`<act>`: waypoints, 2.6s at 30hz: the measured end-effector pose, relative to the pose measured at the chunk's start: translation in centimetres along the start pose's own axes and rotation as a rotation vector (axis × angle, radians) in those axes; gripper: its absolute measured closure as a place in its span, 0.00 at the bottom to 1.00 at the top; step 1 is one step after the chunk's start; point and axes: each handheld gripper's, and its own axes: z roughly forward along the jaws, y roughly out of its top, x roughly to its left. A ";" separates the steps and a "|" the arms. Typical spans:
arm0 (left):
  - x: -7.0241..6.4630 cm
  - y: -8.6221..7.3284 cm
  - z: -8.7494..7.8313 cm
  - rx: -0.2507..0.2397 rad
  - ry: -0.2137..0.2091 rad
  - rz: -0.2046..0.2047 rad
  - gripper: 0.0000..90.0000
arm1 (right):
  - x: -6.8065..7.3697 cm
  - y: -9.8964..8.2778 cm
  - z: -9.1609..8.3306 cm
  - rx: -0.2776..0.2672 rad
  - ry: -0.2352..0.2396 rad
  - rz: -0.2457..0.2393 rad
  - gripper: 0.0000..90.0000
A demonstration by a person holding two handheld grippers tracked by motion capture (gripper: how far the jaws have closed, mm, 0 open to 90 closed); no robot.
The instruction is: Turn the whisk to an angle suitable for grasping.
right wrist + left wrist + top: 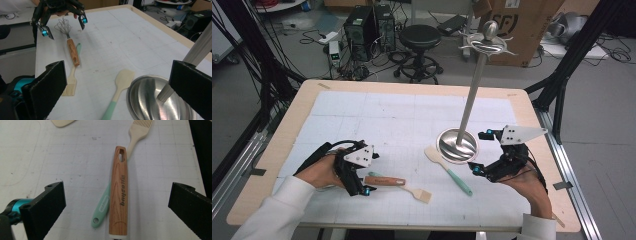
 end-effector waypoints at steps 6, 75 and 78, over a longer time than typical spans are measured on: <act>0.0 -0.3 0.9 0.052 -0.043 0.000 0.02 | 0.0 0.0 0.1 0.002 -0.001 0.005 0.00; 0.8 1.4 3.0 0.438 -0.122 -0.028 0.70 | -0.2 -0.1 0.7 0.008 0.022 0.003 0.00; 0.8 1.4 3.1 0.446 -0.110 -0.016 0.75 | -0.2 -0.1 0.8 0.007 0.025 0.008 0.00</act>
